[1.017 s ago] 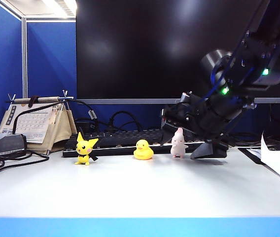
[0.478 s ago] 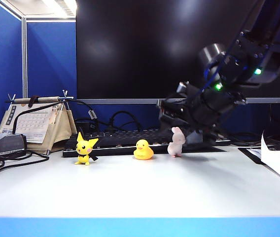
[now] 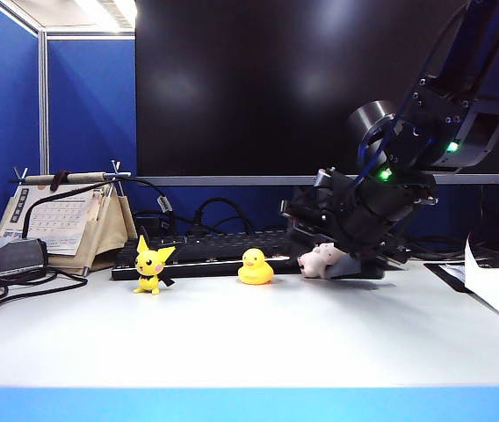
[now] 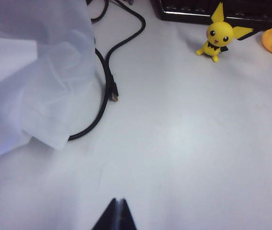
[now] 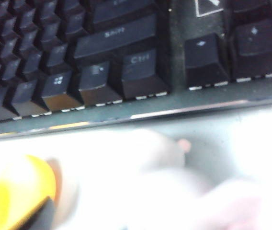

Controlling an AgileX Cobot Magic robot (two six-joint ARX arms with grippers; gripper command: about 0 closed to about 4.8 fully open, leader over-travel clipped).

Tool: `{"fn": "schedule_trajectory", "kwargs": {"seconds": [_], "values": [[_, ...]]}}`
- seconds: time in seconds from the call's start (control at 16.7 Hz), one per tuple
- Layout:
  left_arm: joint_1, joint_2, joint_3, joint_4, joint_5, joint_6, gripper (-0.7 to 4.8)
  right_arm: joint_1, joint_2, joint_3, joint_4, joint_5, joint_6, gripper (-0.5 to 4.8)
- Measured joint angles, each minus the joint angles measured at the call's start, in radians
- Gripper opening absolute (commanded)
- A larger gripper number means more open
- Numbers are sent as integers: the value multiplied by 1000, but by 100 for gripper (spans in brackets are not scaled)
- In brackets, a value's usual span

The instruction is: Pick up the doll with a different color than the other dolls and place it near you.

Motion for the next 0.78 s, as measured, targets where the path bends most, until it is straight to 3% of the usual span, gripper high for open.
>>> {"fn": "schedule_trajectory", "kwargs": {"seconds": [0.78], "values": [[0, 0, 0, 0, 0, 0, -5, 0, -34, -2, -5, -23, 0, 197]]}}
